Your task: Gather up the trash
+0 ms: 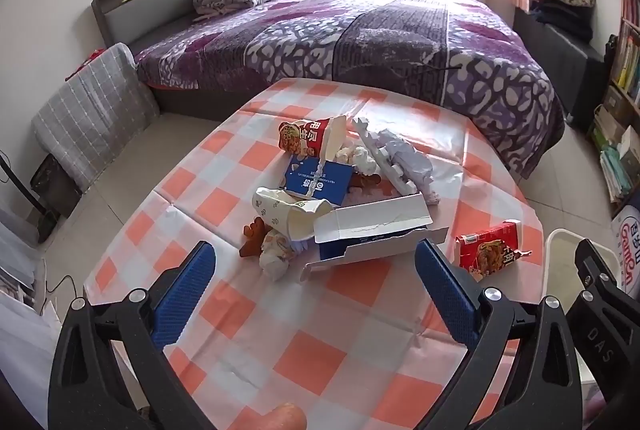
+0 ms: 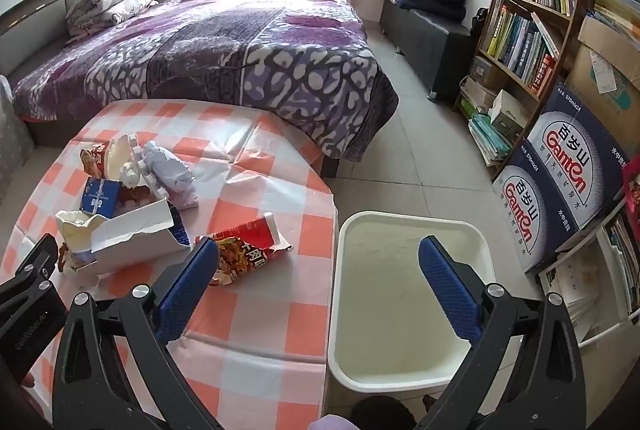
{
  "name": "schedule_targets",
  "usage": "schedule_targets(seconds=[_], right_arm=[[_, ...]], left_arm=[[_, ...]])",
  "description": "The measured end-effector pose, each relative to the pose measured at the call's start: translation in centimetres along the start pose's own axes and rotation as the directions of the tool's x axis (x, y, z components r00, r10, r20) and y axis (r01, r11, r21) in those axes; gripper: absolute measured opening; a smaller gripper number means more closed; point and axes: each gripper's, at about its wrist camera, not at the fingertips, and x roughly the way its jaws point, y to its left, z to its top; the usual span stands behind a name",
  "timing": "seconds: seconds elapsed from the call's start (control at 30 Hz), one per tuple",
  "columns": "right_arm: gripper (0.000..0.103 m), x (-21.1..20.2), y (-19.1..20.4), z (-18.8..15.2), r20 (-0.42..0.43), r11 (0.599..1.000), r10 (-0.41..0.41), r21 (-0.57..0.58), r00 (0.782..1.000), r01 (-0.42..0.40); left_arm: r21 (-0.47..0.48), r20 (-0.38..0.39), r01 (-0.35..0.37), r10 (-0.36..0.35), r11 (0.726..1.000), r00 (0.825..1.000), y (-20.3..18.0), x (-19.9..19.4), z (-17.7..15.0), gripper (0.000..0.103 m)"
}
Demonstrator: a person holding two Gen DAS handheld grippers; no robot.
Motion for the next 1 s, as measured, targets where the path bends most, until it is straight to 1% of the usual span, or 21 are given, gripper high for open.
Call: schedule_targets(seconds=[0.4, 0.43, 0.57, 0.77, 1.0], right_arm=[[0.096, 0.67, 0.29, 0.14, -0.006, 1.000, -0.005, -0.007, 1.000, 0.005], [0.096, 0.68, 0.28, 0.10, -0.007, 1.000, -0.005, -0.007, 1.000, 0.005], [0.096, 0.61, 0.22, 0.00, -0.007, 1.000, -0.016, -0.020, 1.000, 0.016], [0.096, 0.73, 0.17, -0.20, -0.011, 1.000, -0.011, -0.017, 1.000, 0.011], [0.096, 0.76, 0.18, -0.15, -0.028, 0.999, -0.032, -0.040, 0.999, 0.031]], left_arm=[[0.002, -0.019, 0.000, 0.000, 1.000, 1.000, 0.50, 0.69, -0.79, 0.097], [0.005, -0.023, 0.000, 0.000, 1.000, 1.000, -0.21, 0.61, -0.12, 0.097], [0.008, -0.029, 0.000, 0.000, 1.000, 1.000, -0.24, 0.84, -0.32, 0.097], [0.012, -0.031, -0.002, 0.002, 1.000, 1.000, -0.36, 0.89, -0.27, 0.097], [0.008, -0.031, -0.001, 0.002, 1.000, 1.000, -0.35, 0.77, -0.12, 0.097]])
